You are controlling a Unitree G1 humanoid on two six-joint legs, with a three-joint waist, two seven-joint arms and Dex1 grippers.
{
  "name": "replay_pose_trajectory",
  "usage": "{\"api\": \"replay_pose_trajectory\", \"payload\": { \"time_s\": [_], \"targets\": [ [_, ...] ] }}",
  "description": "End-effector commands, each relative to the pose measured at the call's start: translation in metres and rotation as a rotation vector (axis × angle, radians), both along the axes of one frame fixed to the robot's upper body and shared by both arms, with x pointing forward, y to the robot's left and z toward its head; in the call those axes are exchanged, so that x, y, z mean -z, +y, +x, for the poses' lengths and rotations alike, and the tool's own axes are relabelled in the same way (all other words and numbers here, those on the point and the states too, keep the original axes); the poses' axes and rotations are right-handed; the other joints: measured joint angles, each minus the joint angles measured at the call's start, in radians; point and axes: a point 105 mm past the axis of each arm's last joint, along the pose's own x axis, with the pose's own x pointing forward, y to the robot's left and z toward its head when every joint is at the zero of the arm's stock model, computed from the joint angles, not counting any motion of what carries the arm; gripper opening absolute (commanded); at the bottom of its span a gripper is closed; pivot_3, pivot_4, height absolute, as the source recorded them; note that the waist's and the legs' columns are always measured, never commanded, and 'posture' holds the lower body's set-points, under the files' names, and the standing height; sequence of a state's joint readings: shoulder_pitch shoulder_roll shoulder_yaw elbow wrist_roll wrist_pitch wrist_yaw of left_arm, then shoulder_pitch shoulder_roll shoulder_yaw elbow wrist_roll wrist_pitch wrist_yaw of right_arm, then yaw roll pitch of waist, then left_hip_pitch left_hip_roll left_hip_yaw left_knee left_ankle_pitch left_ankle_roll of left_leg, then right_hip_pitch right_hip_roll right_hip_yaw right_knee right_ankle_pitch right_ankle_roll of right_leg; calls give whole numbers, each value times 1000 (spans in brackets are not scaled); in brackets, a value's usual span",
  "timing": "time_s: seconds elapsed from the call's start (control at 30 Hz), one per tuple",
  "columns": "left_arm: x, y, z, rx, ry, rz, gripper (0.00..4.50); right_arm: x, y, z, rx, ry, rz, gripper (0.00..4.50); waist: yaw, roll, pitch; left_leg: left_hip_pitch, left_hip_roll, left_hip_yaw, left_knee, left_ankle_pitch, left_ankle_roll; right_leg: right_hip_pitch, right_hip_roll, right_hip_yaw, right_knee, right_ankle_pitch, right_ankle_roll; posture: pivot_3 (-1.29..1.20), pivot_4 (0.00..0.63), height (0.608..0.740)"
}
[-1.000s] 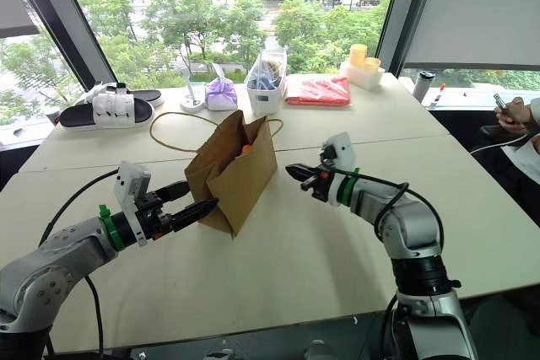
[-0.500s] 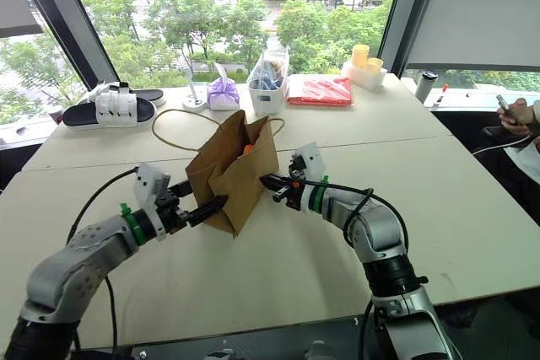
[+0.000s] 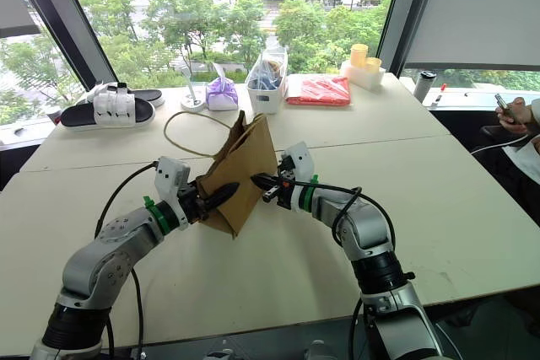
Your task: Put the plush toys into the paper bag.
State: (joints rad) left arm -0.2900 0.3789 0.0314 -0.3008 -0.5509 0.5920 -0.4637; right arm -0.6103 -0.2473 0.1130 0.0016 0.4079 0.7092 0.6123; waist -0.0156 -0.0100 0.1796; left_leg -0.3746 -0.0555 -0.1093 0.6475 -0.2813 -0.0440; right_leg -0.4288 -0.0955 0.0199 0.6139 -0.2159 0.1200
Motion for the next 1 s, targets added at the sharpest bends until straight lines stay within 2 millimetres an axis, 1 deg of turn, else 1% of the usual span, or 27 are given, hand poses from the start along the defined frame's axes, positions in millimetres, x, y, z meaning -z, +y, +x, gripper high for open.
{"api": "replay_pose_trajectory", "payload": {
  "time_s": [0.03, 0.07, 0.1, 0.2, 0.27, 0.33, 0.4, 0.5, 0.53, 0.63, 0.67, 0.73, 0.8, 0.9, 1.0],
  "targets": [
    [-16, 0, 0, -7, -65, -11, 762, -16, 3, 0, -12, -63, 21, 0, 0, 0, 0, 0, 0, 0, 0, 0, 0, 0, 0, 0, 0, 0, 0, 0, 150, 740],
    [-15, 0, 0, -6, -59, -11, 304, -16, 3, -1, -11, -64, 18, 0, 0, 0, 0, 0, 0, 0, 0, 0, 0, 0, 0, 0, 0, 0, 0, 0, 150, 740],
    [-14, -1, -1, -4, -54, -10, 62, -16, 2, -1, -11, -64, 16, 0, 0, 0, 0, 0, 0, 0, 0, 0, 0, 0, 0, 0, 0, 0, 0, 0, 150, 740],
    [-14, -2, -3, 10, -40, -15, 62, -17, -4, -1, 0, -72, 5, 0, 0, 0, 0, 0, 0, 0, 0, 0, 0, 0, 0, 0, 0, 0, 0, 0, 150, 740],
    [-17, -2, -4, 40, -34, -30, 62, -19, -16, -2, 15, -77, 0, 0, 0, 0, 0, 0, 0, 0, 0, 0, 0, 0, 0, 0, 0, 0, 0, 0, 150, 740],
    [-25, -2, -3, 77, -32, -64, 62, -22, -32, -2, 36, -86, -12, 0, 5, 0, 0, 0, 0, 0, 0, 0, 0, 0, 0, 0, 0, 0, 0, 0, 150, 740],
    [-34, -6, -2, 168, -43, -64, 62, -24, -54, -2, 70, -87, -28, 0, 6, 0, 0, -1, 0, -1, 1, 0, 0, 0, 0, -1, 0, 0, 0, 0, 150, 740],
    [-51, -15, 2, 354, -55, -27, 62, -27, -106, -4, 150, -79, -72, 0, 10, -1, 1, -1, -1, -1, 1, 0, 0, 1, 0, -1, -1, 0, 0, 0, 150, 740],
    [-55, -17, 5, 402, -54, -15, 62, -28, -120, -6, 170, -74, -86, 0, 7, -1, 1, -1, -1, -1, 1, 0, 0, 1, 0, -2, -1, 0, 0, 0, 150, 740],
    [-59, -20, 10, 504, -55, 31, 62, -29, -143, -15, 195, -66, -118, 0, -4, -1, 1, -1, -1, 0, 1, 0, 1, 2, 0, -2, -1, 0, 0, 0, 150, 740],
    [-56, -21, 15, 562, -49, 81, 62, -31, -152, -23, 192, -71, -138, 0, -5, -1, 1, 0, 0, 1, 1, -1, 1, 2, 0, -1, -1, 0, 0, 0, 150, 740],
    [-51, -21, 21, 635, -37, 147, 62, -33, -161, -36, 179, -76, -164, 0, -5, -1, 1, 1, 0, 1, 0, -1, 2, 2, 1, -2, -1, 0, 0, 0, 150, 740],
    [-45, -20, 30, 698, -18, 201, 62, -35, -164, -47, 173, -83, -180, 0, -3, 0, 2, 0, 0, 1, 0, -1, 2, 2, 1, -2, -1, 0, 0, 0, 150, 740],
    [-36, -17, 39, 787, 21, 279, 62, -38, -169, -56, 205, -91, -185, 0, -5, -1, 3, 0, 0, 2, 1, -1, 2, 2, 1, -1, -1, 0, 1, 0, 150, 740],
    [-32, -15, 49, 817, 38, 338, 62, -36, -170, -67, 229, -90, -195, 0, 4, -4, 5, -1, 0, 2, 2, -1, 2, 2, 1, -1, -1, 0, 1, 0, 150, 740]
  ]
}}
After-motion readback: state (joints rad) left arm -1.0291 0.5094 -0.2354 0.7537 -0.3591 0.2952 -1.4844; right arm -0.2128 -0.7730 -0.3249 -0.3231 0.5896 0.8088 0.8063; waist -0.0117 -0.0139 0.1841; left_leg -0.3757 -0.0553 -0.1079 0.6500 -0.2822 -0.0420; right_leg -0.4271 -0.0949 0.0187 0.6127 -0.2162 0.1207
